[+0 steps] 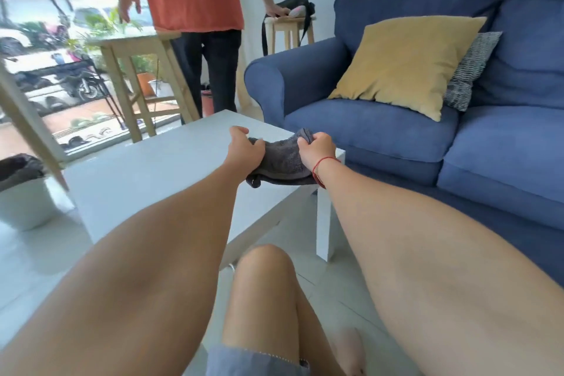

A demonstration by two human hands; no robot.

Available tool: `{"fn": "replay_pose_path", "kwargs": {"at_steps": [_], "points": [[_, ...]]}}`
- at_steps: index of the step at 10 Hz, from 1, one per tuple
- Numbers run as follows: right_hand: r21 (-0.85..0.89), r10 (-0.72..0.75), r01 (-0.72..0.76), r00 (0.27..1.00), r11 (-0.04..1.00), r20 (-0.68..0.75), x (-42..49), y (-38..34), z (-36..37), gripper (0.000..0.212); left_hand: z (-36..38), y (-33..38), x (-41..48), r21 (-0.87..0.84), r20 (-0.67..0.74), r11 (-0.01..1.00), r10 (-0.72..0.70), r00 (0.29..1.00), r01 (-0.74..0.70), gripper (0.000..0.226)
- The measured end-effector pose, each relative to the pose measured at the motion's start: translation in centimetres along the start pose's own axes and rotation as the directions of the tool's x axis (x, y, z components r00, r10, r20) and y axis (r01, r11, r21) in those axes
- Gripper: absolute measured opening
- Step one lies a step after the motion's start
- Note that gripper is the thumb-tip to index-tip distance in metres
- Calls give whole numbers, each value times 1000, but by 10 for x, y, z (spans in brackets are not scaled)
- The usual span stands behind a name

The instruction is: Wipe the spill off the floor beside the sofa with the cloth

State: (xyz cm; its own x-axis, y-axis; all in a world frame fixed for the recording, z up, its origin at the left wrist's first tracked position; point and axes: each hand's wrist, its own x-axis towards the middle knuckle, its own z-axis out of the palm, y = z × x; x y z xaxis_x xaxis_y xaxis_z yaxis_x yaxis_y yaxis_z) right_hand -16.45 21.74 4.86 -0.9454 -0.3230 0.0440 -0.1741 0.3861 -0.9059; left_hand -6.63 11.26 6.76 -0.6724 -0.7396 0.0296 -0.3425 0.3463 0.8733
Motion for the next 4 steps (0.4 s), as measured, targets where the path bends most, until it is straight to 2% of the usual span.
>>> {"fn": "replay_pose_path", "kwargs": {"at_steps": [1, 2, 3, 4], "points": [[17, -23, 21, 990, 1000, 137, -10, -21, 44, 11, -46, -29, -4, 34, -114, 999, -27, 993, 31, 35], [33, -42, 34, 967, 999, 253, -21, -42, 80, 25, -81, -59, -9, 99, -212, 994, -15, 977, 37, 30], [-14, -55, 64, 941, 998, 333, -29, -56, 105, 19, -103, -77, -14, 161, -277, 986, 1, 961, 46, 28], [-188, 31, 42, 929, 981, 369, -34, -51, 119, 36, -113, -94, -13, 250, -219, 951, -128, 967, 182, 35]]}}
